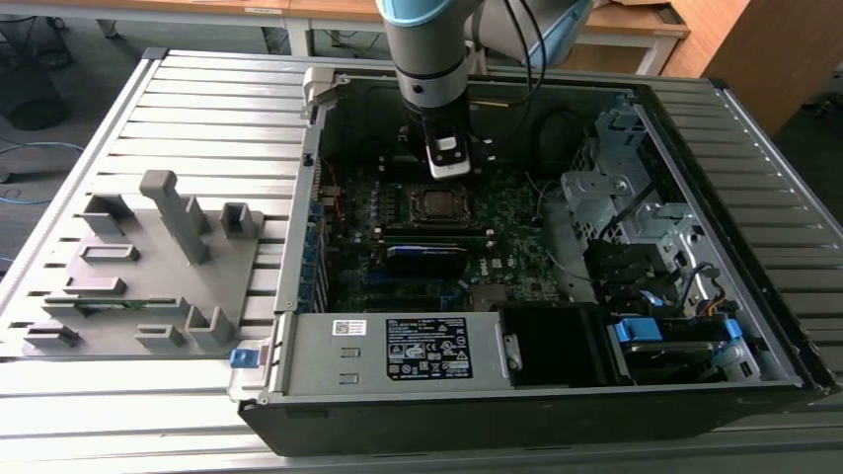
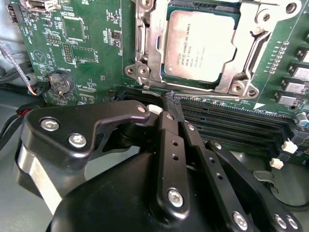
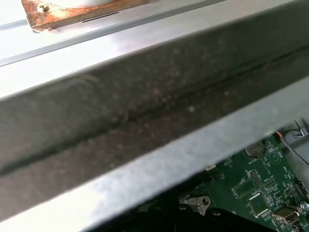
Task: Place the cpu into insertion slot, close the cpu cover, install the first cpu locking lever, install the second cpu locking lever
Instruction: 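Install the first cpu locking lever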
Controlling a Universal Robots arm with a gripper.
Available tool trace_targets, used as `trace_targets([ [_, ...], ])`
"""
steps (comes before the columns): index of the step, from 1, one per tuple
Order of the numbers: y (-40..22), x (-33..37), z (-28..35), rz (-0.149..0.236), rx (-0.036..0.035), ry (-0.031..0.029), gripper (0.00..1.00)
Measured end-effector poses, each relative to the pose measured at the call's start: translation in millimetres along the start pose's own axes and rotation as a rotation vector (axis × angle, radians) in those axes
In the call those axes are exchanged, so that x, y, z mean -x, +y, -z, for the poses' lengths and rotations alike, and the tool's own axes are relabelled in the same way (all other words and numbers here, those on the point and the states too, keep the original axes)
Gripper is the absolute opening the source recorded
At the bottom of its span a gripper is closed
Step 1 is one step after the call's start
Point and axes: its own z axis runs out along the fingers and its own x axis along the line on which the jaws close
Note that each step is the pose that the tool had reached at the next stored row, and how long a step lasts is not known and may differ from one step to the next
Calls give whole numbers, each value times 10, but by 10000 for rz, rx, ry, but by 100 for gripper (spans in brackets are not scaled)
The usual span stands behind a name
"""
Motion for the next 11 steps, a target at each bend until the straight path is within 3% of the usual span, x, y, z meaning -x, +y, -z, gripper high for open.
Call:
trace_targets([
  [11,5,-7,-12,5,12,-24,11],
])
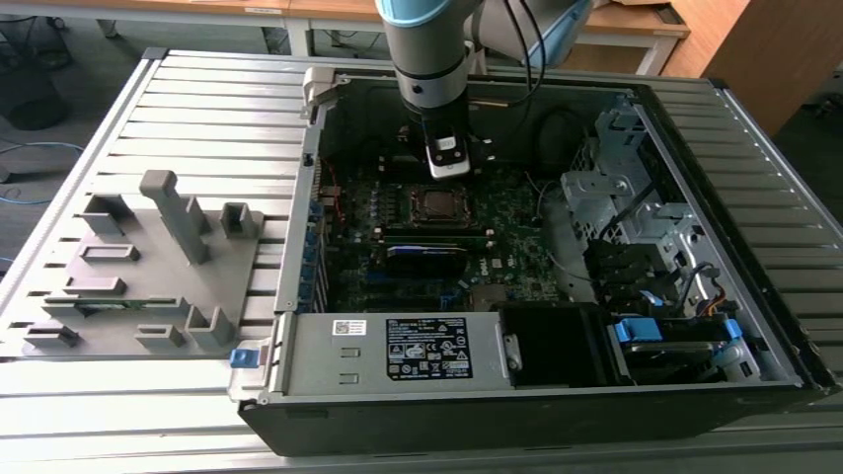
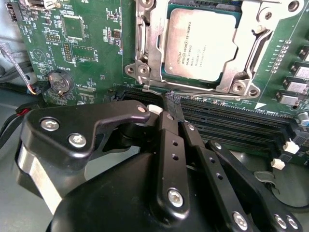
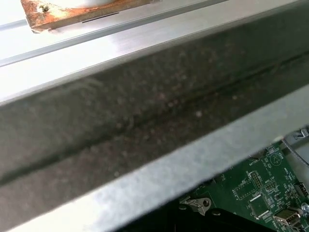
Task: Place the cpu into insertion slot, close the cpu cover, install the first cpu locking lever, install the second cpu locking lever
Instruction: 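Install the first cpu locking lever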
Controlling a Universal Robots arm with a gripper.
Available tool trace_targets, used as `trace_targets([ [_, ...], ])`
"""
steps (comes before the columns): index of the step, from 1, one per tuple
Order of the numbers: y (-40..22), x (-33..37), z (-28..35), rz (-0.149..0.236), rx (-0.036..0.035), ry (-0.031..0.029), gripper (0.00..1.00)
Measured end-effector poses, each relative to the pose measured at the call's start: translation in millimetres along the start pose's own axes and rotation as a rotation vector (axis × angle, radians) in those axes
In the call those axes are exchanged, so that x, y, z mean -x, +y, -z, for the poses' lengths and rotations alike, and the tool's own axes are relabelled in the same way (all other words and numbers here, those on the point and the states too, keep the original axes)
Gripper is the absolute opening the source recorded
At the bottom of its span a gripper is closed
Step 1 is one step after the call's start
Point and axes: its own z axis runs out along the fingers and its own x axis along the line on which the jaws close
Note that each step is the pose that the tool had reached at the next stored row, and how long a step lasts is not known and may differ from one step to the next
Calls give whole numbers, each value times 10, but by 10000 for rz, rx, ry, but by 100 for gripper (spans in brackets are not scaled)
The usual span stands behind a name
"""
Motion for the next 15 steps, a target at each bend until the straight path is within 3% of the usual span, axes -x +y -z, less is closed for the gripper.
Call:
trace_targets([
  [10,-11,5,-1,14,4,2,11],
  [15,2,12,50,14,4,2,11],
])
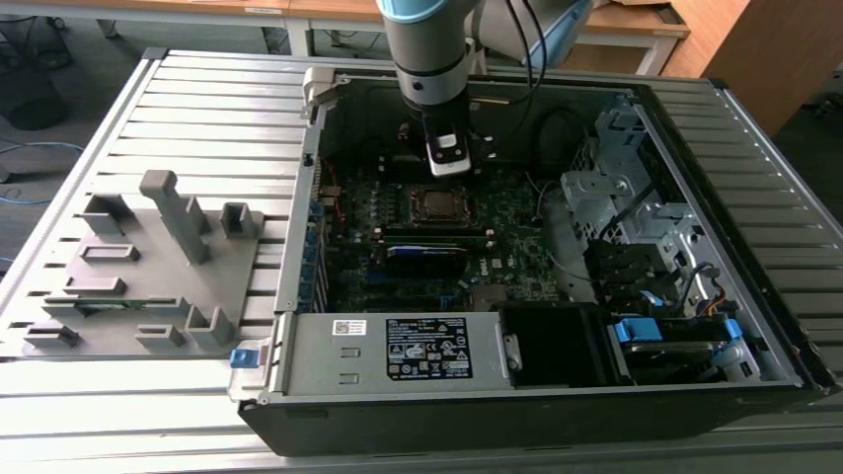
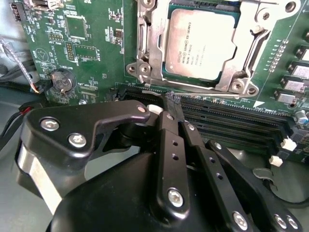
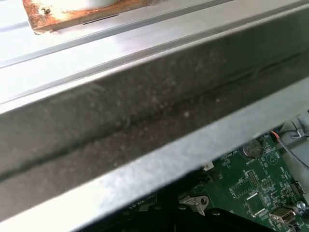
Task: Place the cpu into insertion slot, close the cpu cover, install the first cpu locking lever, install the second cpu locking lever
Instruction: 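Install the first cpu locking lever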
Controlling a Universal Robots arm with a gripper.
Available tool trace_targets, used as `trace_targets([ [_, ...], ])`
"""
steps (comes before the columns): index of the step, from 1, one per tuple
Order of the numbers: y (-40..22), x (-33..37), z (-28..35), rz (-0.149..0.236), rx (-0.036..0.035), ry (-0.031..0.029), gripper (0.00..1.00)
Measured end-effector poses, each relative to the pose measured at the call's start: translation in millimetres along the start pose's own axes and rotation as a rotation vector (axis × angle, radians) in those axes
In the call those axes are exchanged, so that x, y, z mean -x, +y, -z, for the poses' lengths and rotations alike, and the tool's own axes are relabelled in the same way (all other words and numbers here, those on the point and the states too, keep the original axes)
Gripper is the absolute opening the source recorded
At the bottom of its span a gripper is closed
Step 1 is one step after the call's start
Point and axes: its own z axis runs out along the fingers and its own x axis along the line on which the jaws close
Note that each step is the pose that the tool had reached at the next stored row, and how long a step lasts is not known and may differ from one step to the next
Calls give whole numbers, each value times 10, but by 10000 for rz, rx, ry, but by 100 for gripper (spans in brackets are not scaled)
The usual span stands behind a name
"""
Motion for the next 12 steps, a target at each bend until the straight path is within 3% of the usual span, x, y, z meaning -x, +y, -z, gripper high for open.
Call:
trace_targets([
  [12,-49,22,5,-3,28,-10,11],
])
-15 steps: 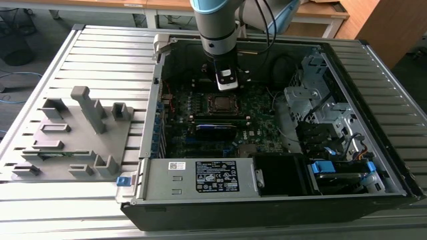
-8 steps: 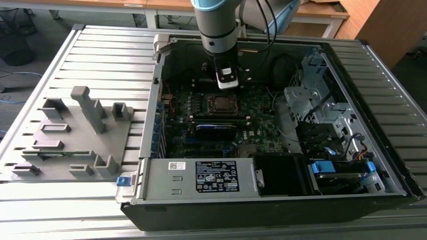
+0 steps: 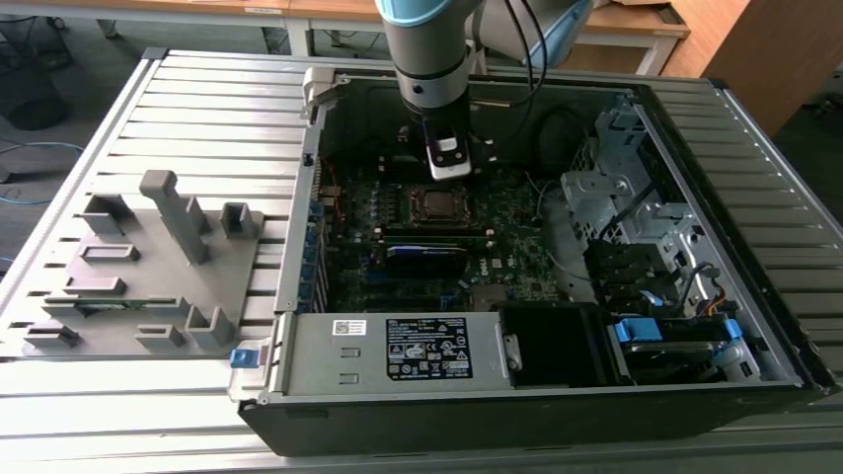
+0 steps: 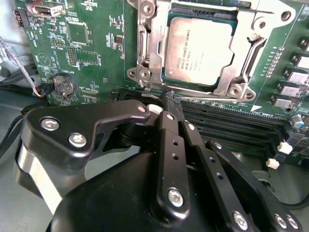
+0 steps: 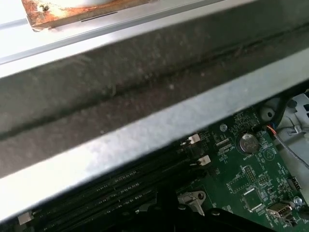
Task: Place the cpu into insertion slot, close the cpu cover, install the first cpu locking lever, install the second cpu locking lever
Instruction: 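Install the first cpu locking lever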
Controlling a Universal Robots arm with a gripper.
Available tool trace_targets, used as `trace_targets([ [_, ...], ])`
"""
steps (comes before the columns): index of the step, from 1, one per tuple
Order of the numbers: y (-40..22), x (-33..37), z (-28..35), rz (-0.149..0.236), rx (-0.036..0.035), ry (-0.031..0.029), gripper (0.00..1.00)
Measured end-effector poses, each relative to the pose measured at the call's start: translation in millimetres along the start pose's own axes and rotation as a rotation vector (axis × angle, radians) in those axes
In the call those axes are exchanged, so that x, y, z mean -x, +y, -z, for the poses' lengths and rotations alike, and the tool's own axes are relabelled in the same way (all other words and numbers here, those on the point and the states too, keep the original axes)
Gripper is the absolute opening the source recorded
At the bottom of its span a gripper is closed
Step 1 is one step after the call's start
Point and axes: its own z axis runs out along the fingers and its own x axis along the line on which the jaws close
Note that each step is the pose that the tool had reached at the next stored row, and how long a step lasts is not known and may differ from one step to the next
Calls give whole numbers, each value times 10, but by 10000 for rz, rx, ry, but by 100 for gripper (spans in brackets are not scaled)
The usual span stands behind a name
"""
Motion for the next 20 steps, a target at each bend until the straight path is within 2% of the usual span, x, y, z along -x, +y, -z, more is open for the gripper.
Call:
trace_targets([
  [7,0,1,0,-90,34,-38,11],
  [14,4,-1,0,-375,37,-164,11],
  [20,5,-1,1,-407,42,-171,11],
])
